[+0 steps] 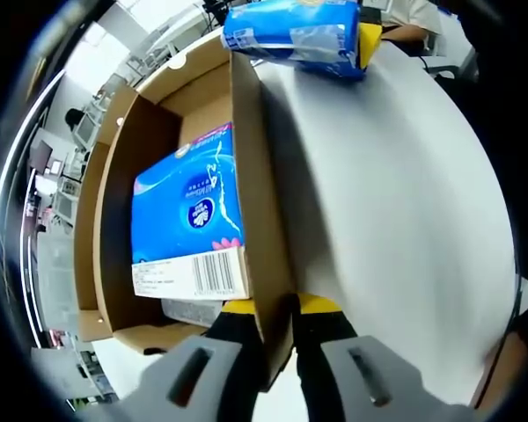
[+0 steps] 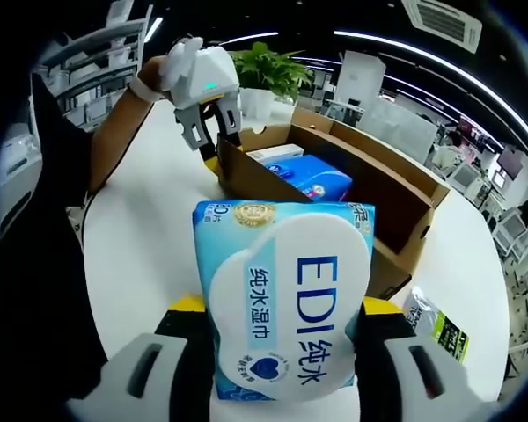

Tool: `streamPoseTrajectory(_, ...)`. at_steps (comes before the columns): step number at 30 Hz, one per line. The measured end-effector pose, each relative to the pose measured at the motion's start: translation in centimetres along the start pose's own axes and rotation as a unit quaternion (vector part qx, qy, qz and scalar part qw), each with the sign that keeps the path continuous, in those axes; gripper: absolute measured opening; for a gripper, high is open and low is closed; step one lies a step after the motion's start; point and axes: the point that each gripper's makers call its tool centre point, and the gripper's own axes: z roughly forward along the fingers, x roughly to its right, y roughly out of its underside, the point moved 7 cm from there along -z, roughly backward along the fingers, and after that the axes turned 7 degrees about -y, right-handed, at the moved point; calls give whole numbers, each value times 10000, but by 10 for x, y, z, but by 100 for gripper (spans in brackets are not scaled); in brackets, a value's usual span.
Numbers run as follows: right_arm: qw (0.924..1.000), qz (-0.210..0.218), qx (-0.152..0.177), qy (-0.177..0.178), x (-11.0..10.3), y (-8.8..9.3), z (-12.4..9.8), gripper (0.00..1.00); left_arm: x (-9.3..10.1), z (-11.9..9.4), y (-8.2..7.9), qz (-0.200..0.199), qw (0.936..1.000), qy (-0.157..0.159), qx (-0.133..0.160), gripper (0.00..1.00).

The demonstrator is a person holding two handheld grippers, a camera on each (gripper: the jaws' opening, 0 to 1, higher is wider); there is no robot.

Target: Operate the shoe box by opening the lid, removing the specified soft item, and placing it in the target area until the item is outside and the box remains undamaged.

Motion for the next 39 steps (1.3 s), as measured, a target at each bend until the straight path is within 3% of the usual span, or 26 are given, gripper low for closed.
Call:
streamPoseTrajectory(11,10000,-29,72,-60,3,-2,0,62,-2,-1,-1,-18,10000,-9,-5,10)
streamPoseTrajectory(19,9993,-305,-200,9,2,-2,-5,61,-2,-1,-1,-23,10000,-4,-8,10)
streamPoseTrajectory(31,9970,-463,-493,370,8,8,-20,59,0,-1,-2,-9,10000,-1,11,10)
streamPoseTrajectory(39,9936,-704,-611,642,14,3,-40,59,1,-1,-2,-11,10000,-3,7,10)
